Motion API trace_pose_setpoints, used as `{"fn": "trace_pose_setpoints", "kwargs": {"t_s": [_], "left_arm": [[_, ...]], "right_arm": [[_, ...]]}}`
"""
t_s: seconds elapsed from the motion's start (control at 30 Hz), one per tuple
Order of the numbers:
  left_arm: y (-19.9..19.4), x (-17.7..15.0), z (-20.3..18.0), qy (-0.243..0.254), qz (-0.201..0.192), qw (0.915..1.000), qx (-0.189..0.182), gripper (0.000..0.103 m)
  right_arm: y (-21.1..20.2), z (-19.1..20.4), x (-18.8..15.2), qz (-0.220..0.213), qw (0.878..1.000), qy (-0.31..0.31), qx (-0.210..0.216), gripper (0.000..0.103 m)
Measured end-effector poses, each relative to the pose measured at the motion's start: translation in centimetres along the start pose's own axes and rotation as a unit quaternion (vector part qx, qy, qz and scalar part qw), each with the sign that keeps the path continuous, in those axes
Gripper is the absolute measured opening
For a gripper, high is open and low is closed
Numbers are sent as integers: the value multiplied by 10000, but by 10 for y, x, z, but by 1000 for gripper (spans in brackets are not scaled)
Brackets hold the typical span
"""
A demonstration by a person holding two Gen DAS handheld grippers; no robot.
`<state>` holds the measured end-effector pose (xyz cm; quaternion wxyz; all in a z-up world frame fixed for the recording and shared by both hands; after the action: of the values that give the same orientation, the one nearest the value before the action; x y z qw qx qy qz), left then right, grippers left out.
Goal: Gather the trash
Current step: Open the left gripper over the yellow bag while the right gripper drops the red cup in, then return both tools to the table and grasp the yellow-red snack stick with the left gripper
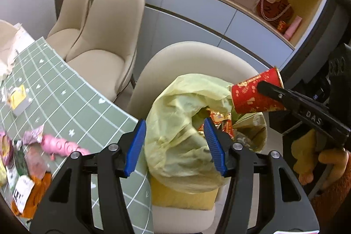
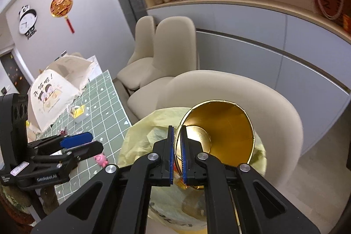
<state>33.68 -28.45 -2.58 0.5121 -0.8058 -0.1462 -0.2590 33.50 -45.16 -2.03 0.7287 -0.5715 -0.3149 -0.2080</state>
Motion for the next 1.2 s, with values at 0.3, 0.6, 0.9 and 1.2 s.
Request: {"fn": "trace_pose_setpoints", "kwargs": {"t_s": [0.3, 0.6, 0.9, 1.2], "left_arm": [[-15, -12, 22, -321, -109, 9991, 255, 52], [-56, -39, 65, -226, -261, 9992, 222, 52], [-127, -77, 164, 50, -627, 9975, 334, 52], [-166, -91, 314, -257, -856, 9939, 651, 52]], "right_arm": [[24, 7, -17, 505, 9987, -92, 26, 40], [-21, 41, -50, 11, 9971, 193, -735, 40], [-39, 151, -86, -92, 9963, 113, -841, 46], [-3, 239, -106, 139, 9980, 214, -577, 46]]}}
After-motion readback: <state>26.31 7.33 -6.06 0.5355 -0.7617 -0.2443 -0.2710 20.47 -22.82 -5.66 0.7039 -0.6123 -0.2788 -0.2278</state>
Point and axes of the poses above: each gripper's, at about its wrist camera, not at the fingertips, and y roughly the way its jaws point, z to its left, x to its top, the point moved 4 cm from there along y, roughly the way its jaws point, and after that the axes turned 8 degrees about -y, right-handed, at the moved point
